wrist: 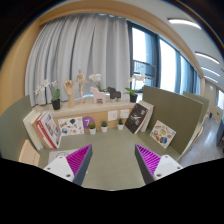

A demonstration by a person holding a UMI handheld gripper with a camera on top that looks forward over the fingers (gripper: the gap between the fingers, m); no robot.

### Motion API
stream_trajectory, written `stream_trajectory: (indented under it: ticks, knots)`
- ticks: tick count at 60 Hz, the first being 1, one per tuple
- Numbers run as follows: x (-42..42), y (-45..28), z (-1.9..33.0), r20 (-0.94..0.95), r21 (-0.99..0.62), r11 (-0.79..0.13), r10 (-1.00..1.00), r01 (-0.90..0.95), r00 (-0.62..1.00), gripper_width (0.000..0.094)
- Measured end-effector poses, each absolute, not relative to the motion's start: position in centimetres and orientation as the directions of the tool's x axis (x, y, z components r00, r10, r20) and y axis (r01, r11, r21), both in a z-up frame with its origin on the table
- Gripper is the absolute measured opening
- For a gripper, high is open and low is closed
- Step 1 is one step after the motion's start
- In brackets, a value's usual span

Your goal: Arrange mouse

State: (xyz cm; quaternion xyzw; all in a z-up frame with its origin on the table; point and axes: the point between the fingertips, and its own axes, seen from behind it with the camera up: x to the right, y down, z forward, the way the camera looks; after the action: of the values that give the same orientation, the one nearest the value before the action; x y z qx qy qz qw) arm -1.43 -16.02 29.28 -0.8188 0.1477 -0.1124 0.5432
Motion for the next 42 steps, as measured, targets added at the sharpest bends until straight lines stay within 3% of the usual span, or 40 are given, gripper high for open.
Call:
stream_trajectory:
  ticks: [9, 10, 12, 26, 42]
  knots:
    - [-2.2, -17.1, 22.7, 0.036, -0.896, -0.435, -0.267, -0.087, 0.963, 0.0854]
    - [-2.6, -17.4, 23.6, 0.035, -0.886, -0.455, -0.256, -0.088, 0.966, 0.0852]
    - [-2.1, -17.5, 20.2, 0.037, -0.879, -0.471, -0.232, -0.079, 0.972, 0.0852]
    - [3.3, -20.7, 9.1, 0.032, -0.788, -0.612, -0.14, -0.061, 0.99, 0.0847]
    - [16.4, -22.0, 2.6, 0.096, -0.745, -0.667, -0.133, -0.018, 0.986, 0.0839]
